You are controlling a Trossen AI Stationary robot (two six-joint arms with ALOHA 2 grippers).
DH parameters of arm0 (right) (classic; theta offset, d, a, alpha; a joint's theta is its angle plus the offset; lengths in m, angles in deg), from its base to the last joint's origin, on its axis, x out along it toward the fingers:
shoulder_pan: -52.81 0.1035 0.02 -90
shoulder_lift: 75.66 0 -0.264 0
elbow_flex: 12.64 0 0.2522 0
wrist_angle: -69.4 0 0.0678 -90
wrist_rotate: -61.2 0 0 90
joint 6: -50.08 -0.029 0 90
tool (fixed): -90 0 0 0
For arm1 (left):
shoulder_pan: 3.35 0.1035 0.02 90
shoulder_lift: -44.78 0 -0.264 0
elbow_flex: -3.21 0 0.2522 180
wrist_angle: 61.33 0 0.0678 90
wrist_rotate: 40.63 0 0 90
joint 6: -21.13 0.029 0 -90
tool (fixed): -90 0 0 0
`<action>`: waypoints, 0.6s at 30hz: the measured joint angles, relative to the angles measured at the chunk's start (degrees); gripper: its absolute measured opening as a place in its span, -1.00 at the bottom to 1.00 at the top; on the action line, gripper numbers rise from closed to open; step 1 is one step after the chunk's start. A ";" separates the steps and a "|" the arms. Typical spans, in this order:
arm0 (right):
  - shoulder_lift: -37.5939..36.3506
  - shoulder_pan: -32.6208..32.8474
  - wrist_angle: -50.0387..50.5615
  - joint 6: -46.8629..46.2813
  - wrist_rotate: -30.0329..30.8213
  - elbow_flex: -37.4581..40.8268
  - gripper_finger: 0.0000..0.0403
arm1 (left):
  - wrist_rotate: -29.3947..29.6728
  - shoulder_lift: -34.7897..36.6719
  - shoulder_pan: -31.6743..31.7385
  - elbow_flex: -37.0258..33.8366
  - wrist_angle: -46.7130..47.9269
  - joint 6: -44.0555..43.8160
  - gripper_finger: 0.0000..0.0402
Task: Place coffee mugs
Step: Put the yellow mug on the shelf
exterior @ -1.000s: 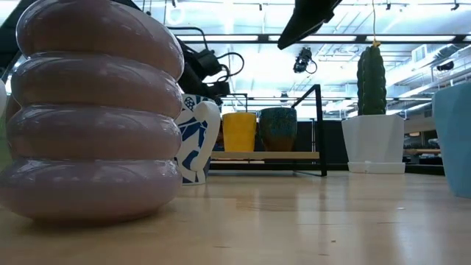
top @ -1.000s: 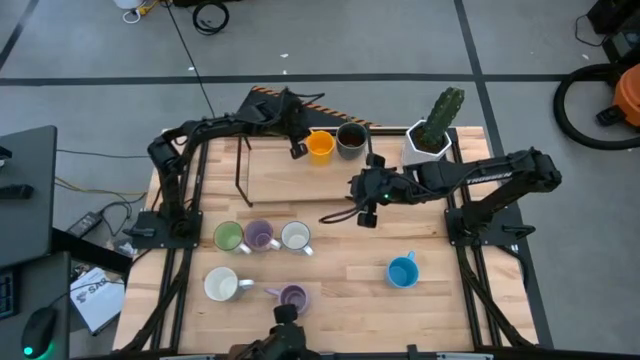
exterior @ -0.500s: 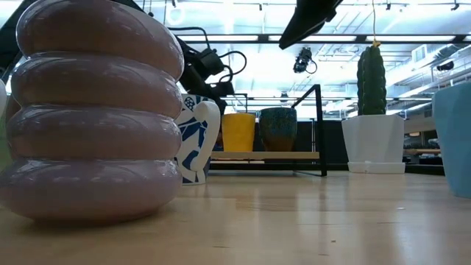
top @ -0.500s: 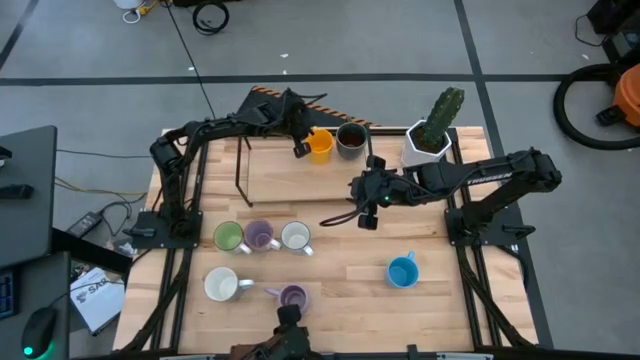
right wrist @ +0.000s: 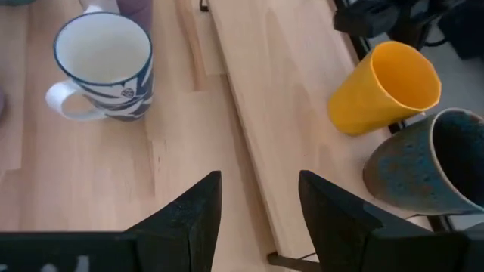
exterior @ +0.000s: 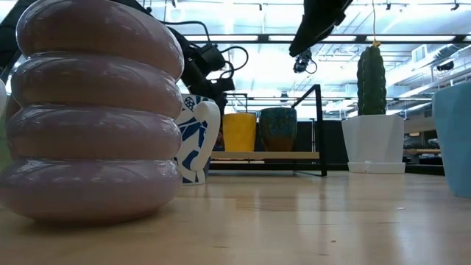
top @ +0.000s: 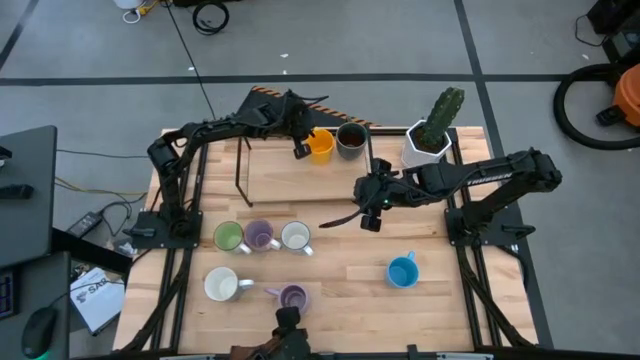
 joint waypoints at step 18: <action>-0.44 3.14 -7.54 -4.85 0.02 10.64 -0.09 | 1.57 4.90 -1.09 -0.02 4.35 0.89 -0.92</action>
